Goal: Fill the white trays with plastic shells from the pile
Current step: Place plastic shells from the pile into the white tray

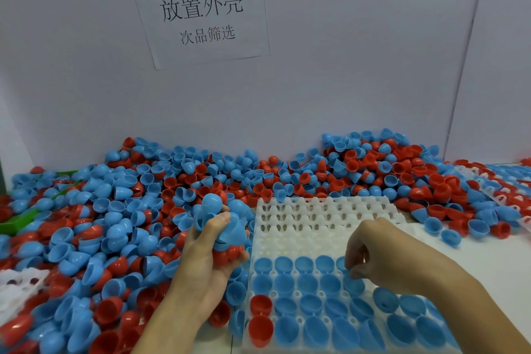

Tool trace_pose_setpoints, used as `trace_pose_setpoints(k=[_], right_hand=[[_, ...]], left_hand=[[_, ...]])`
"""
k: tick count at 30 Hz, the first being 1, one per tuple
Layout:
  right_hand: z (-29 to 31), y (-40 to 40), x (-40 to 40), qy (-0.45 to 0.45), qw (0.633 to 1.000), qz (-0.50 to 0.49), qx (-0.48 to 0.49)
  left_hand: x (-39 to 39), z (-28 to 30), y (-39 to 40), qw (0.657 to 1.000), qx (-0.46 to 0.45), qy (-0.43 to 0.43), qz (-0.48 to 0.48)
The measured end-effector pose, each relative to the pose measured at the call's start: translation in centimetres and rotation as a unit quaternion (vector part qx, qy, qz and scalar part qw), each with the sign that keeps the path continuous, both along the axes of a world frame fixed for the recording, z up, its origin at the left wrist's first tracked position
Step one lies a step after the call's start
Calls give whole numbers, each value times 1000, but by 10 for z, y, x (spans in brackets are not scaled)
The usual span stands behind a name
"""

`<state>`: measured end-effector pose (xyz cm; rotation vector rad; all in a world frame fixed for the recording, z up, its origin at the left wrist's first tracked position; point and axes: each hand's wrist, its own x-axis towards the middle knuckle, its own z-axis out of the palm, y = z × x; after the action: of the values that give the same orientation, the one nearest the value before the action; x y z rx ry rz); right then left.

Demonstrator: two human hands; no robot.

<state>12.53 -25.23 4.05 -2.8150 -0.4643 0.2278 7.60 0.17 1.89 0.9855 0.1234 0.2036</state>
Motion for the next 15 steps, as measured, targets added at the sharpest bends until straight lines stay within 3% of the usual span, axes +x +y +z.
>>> trace_pose_setpoints(k=[15], right_hand=[[5,-2,-4,0,1000,12,5]], left_hand=[[-3,3,-1,1000,2,11,4]])
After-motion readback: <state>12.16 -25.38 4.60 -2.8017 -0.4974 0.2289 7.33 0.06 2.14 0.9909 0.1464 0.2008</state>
